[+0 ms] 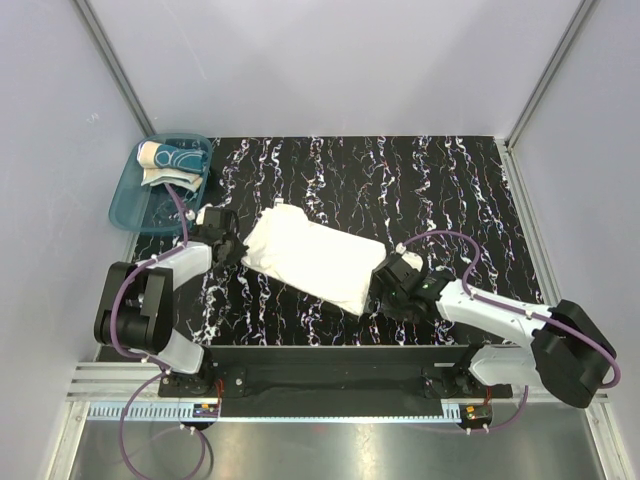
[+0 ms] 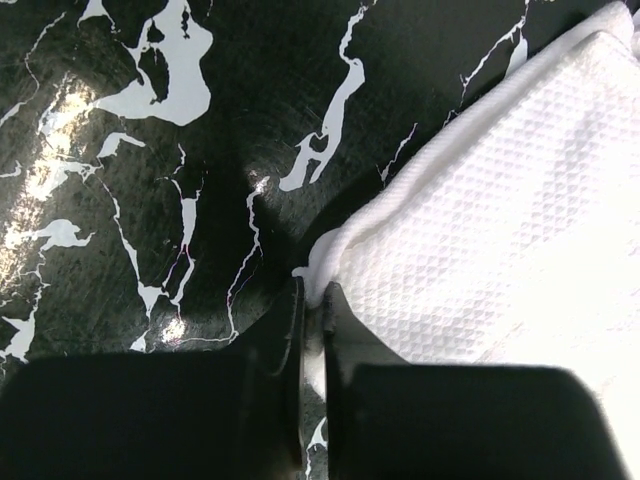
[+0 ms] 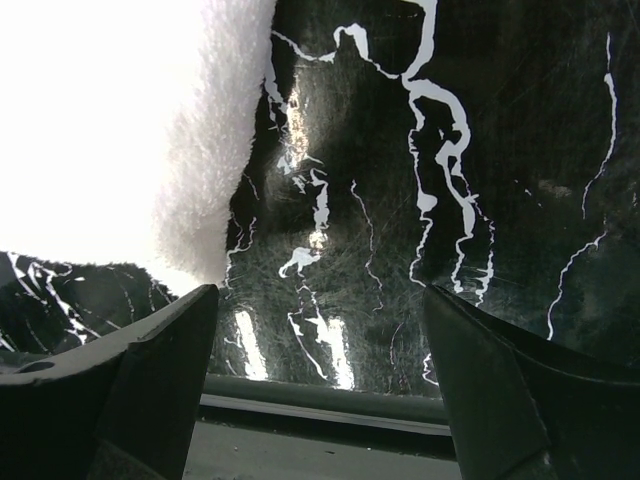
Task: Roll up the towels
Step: Fold the towel, then roll the towel
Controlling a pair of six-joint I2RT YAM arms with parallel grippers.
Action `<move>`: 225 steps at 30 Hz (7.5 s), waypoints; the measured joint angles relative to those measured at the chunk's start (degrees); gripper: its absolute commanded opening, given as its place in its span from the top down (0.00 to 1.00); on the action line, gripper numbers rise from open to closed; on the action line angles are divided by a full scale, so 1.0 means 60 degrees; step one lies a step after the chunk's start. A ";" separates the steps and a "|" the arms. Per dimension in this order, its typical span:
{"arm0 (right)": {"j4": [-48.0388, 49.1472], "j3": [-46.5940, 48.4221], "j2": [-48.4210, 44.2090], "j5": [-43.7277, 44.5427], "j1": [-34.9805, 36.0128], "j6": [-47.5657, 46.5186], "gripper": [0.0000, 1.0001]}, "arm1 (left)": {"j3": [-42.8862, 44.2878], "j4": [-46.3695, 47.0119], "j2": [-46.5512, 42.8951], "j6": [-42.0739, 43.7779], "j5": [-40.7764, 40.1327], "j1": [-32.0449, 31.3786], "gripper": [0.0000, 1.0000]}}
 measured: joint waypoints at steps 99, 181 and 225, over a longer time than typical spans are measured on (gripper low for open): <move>0.0168 -0.0361 -0.1195 -0.2189 -0.4218 -0.1129 0.16 | 0.1016 -0.3198 -0.0747 0.1723 0.2663 0.0495 0.50; -0.2951 0.5064 -0.0204 -0.0288 -0.7493 -0.3064 0.08 | 0.4838 -0.1129 0.4091 0.2914 -0.4091 -1.1693 0.60; 0.2685 0.1512 -0.0495 -0.7366 -0.4725 -0.2036 0.40 | -0.5034 0.5799 -0.2357 -0.8885 0.1304 -0.6903 1.00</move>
